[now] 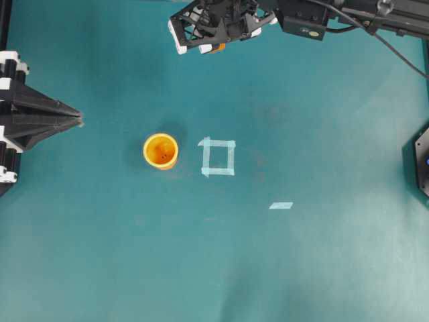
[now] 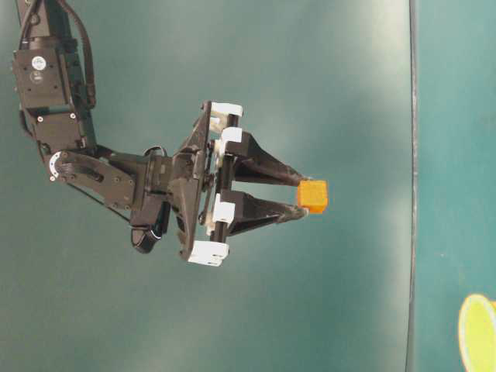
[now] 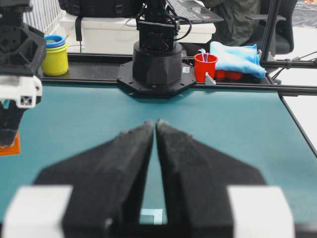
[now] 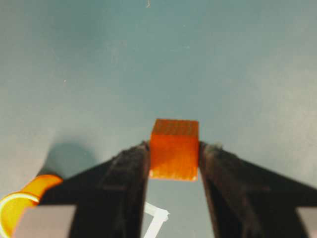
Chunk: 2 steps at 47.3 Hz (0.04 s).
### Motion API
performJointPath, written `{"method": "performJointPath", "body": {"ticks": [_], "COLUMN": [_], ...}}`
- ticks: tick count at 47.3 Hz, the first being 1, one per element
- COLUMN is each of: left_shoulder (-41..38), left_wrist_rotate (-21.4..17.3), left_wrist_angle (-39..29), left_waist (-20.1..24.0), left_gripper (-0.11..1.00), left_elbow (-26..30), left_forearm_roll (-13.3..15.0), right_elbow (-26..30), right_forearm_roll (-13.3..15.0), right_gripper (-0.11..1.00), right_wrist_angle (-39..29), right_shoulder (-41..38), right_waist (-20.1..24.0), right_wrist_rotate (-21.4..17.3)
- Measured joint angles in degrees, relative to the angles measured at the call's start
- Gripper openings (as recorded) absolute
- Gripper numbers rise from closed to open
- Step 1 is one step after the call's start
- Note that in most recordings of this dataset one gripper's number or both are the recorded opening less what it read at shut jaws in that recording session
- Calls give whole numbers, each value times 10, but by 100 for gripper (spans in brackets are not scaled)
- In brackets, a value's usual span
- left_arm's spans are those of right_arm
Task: Lift the orange block with right arm.
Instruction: 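Raise the right gripper with the cube up off the table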
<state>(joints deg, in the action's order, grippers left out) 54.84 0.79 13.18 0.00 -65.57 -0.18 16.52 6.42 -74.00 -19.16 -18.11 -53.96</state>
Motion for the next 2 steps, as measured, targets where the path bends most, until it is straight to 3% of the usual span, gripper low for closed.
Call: {"method": "performJointPath", "body": {"ticks": [2], "left_shoulder": [0], "left_wrist_rotate": [0], "left_wrist_angle": [0], "left_waist": [0], "left_gripper": [12], "left_elbow": [0], "left_forearm_roll": [0], "right_elbow": [0], "right_forearm_roll": [0], "right_gripper": [41], "right_wrist_angle": [-1], "right_shoulder": [0], "right_waist": [0], "right_wrist_rotate": [0]}}
